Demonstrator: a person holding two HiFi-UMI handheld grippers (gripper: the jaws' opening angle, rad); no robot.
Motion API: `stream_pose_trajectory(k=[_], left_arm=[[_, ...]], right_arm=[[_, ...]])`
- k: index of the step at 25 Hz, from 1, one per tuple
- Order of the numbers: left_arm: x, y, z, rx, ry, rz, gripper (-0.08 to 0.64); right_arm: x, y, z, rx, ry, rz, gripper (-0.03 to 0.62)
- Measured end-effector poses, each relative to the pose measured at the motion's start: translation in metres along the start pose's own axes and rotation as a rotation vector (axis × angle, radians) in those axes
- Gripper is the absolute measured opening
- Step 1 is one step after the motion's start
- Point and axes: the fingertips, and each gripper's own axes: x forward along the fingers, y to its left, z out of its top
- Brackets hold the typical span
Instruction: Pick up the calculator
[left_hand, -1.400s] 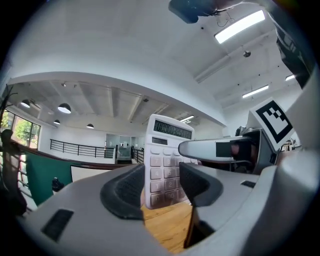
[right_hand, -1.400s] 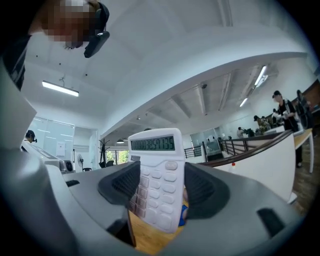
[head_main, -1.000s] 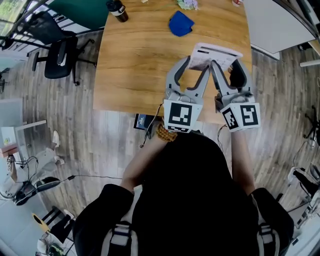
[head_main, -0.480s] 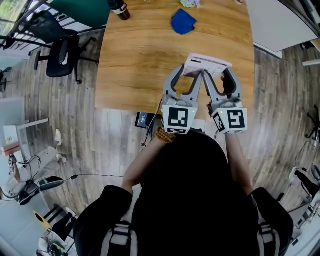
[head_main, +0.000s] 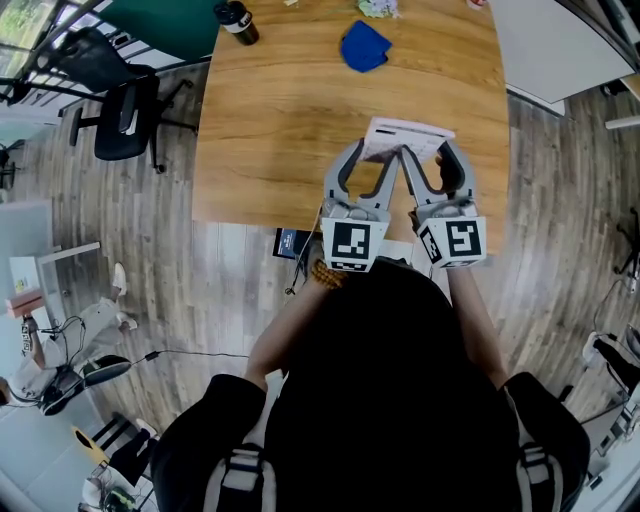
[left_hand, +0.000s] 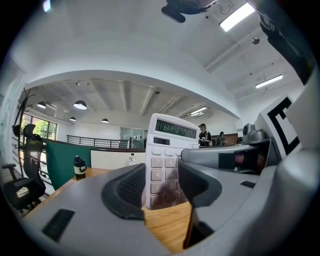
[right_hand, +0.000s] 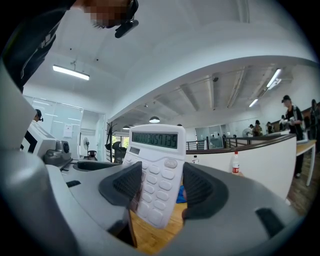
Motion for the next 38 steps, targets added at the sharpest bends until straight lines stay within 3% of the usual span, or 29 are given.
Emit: stream_pose_trajectory(k=[19,33,38], left_arm=[[0.002,0.0,-0.001,-0.034,-0.019,-0.05,0.23],[-0.003,0.005,-0.014,-0.042,0.044,-0.023,0.219],[-0.005,0.001,-0.021,-0.05,0.064,-0.05,0.204]], right_arm=[[0.001,-0.003,0.002,-0.015,-0.001,-0.009,0.242],[-0.002,0.004,-0.013,-0.016,0.053,-0.006,0.236],[-0.006,0.001,-0.02,-0.009,0.075,-0.017,0.235]])
